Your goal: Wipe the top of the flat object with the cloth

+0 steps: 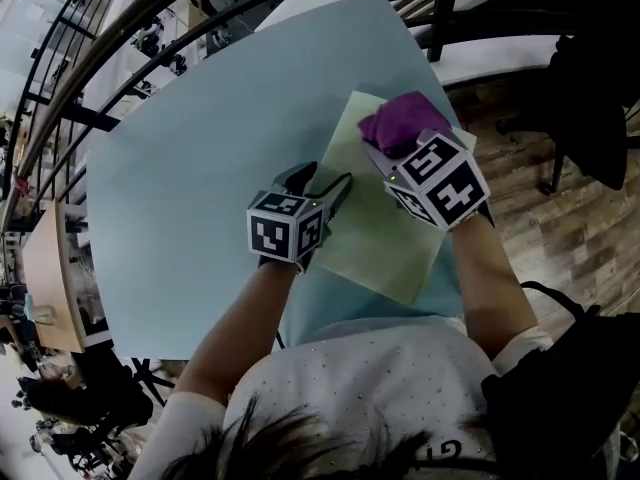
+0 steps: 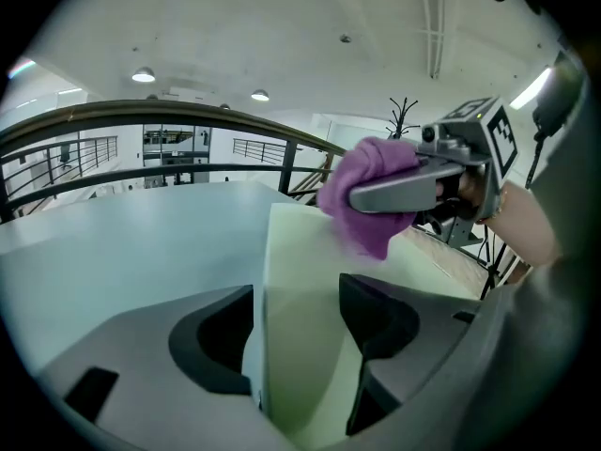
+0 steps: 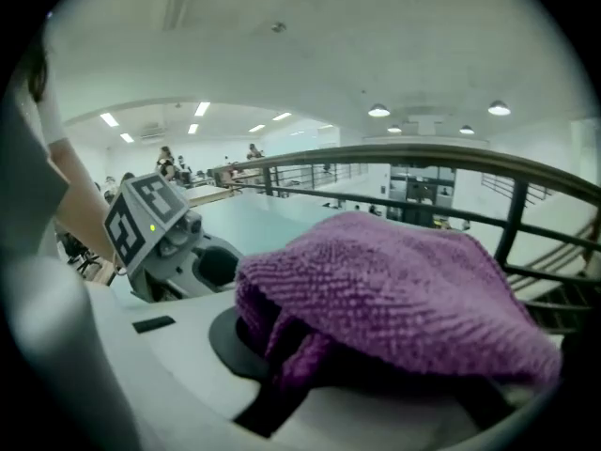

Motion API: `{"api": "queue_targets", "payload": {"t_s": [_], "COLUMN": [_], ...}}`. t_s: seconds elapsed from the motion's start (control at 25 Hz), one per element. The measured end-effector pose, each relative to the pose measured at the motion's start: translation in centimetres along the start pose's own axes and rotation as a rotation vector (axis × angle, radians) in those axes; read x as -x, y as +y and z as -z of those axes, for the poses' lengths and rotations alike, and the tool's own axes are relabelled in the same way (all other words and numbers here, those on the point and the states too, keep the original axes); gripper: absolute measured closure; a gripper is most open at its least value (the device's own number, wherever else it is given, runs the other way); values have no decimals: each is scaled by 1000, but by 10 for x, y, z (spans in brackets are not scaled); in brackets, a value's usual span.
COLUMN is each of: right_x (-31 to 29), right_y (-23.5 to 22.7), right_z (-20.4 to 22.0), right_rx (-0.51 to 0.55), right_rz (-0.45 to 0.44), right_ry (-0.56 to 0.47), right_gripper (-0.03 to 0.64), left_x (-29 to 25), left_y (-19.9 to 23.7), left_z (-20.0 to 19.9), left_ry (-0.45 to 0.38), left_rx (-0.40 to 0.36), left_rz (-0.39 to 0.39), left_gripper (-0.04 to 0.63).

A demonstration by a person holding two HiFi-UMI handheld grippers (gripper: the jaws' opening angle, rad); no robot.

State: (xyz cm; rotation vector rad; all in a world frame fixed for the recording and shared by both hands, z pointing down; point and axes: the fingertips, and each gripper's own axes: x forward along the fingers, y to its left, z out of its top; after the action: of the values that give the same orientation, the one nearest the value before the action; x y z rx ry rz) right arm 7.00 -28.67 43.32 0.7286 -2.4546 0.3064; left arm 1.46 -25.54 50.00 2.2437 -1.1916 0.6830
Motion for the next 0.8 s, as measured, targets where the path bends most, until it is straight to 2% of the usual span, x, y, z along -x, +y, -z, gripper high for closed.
{"api": "queue_targets", "payload": {"t_s": [0.12,0.32,0.56,0.8], "right_x": [-35,-77,-54,-24], "right_y": [29,12,-4,-12], "right_z": [-31,7,28,50], "right_rx": [69,121,99,121], "right_rz": [-61,1,95,170], "right_ry": [-52,102,143,156], "right_gripper": [584,584,584,586], "left_x": [1,-1,-3,-3], "left_y": [1,1,3,9], "left_z": [0,3,2,2], "left_ry": [-4,-1,9,9], "left_rx": [-4,-3,-4,-8], "left_rz": [-5,-8,-8,-15], "left_gripper": [313,313,313,313]}}
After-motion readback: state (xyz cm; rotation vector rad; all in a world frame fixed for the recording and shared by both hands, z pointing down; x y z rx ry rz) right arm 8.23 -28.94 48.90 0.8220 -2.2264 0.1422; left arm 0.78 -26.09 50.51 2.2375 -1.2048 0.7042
